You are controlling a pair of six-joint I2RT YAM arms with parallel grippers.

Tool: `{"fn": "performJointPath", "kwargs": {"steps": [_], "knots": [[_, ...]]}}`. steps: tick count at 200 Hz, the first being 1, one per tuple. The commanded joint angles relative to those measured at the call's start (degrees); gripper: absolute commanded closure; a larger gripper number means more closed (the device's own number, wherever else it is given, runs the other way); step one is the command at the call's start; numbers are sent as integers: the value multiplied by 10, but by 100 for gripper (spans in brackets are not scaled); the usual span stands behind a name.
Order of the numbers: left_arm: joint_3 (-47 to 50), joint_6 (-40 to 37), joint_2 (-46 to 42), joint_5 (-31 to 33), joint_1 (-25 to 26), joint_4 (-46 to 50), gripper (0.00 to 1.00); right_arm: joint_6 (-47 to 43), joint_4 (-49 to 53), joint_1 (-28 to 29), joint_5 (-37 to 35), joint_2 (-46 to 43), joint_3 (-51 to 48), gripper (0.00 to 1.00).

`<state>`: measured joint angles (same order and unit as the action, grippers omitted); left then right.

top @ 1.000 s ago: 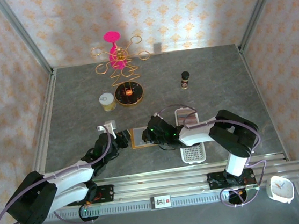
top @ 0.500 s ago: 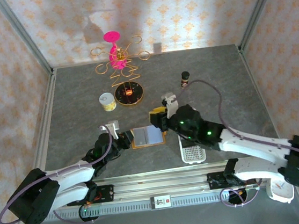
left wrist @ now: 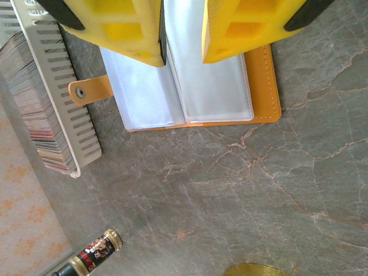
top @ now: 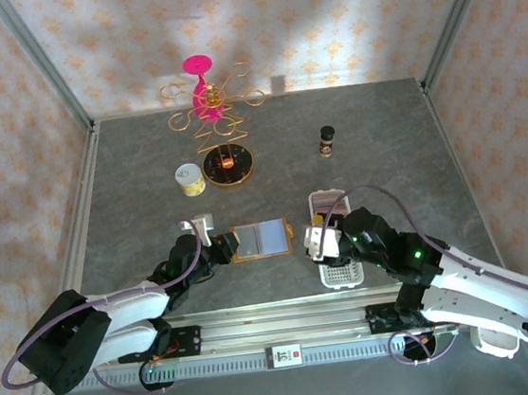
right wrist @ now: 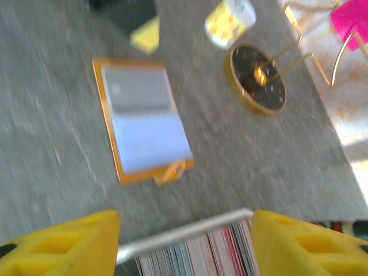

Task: Put the credit cards into the card holder

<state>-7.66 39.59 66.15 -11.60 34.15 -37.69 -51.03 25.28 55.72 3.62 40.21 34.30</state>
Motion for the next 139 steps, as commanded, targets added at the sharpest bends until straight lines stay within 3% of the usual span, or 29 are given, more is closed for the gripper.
{"fn": "performJointPath", "kwargs": {"steps": [1,67,139], "knots": [[-1,-3,5,-4,7,-21,76,-106,87,1,-107,0,-35,36],[-2,-2,10,-5,7,-24,76,-146,-1,-39,-108,14,-112,34],[-2,-3,18,-5,7,-27,76,-169,-56,-58,-73,63,-126,37]]}}
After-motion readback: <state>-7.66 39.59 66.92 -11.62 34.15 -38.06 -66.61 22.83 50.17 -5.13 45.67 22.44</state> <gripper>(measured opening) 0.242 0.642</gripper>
